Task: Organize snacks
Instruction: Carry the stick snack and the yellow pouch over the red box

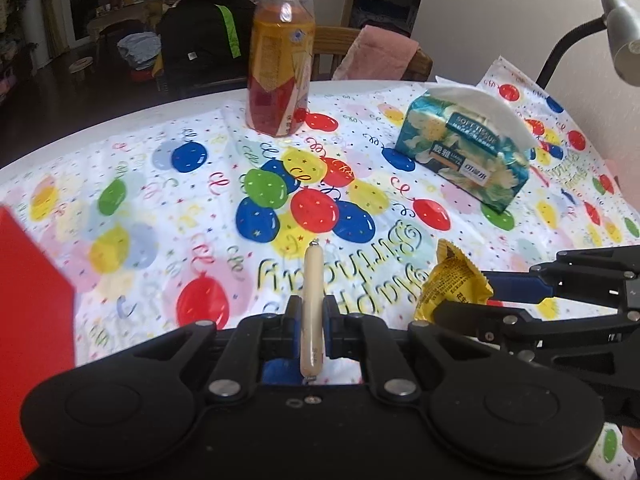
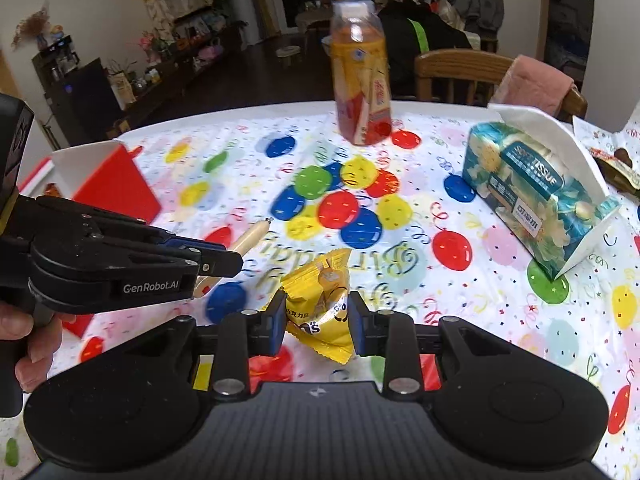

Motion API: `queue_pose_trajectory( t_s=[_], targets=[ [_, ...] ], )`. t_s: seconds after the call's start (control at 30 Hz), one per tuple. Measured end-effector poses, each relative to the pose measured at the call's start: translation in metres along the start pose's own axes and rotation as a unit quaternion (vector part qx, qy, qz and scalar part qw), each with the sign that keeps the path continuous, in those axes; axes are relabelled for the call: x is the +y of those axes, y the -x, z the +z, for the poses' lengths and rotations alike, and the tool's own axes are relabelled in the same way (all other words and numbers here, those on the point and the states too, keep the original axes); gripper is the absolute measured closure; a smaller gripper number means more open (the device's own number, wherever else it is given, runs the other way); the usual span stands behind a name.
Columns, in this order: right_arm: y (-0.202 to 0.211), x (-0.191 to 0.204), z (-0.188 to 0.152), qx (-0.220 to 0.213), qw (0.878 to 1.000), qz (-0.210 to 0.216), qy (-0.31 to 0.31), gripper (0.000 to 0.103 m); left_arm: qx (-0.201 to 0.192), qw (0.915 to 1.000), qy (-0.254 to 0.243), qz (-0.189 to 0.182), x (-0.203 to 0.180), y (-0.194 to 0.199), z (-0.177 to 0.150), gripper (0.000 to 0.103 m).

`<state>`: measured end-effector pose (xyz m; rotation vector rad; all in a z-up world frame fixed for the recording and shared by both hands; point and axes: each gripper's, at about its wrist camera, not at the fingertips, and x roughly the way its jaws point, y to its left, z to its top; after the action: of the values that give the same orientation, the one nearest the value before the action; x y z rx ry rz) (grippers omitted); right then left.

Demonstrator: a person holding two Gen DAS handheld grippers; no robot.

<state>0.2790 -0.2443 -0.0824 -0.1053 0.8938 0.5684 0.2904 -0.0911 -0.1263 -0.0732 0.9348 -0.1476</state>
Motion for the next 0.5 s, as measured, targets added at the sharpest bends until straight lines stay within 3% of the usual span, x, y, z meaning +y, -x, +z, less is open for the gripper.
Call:
queue_pose_trajectory(
  t_s=[0.5],
  targets=[
    [0.056, 0.093, 0.003, -0.024, 0.996, 0.046, 0.072, 0.072, -0.046, 0.9982, 0.036, 0.014, 0.042, 0.106, -0.038, 0.095]
  ],
)
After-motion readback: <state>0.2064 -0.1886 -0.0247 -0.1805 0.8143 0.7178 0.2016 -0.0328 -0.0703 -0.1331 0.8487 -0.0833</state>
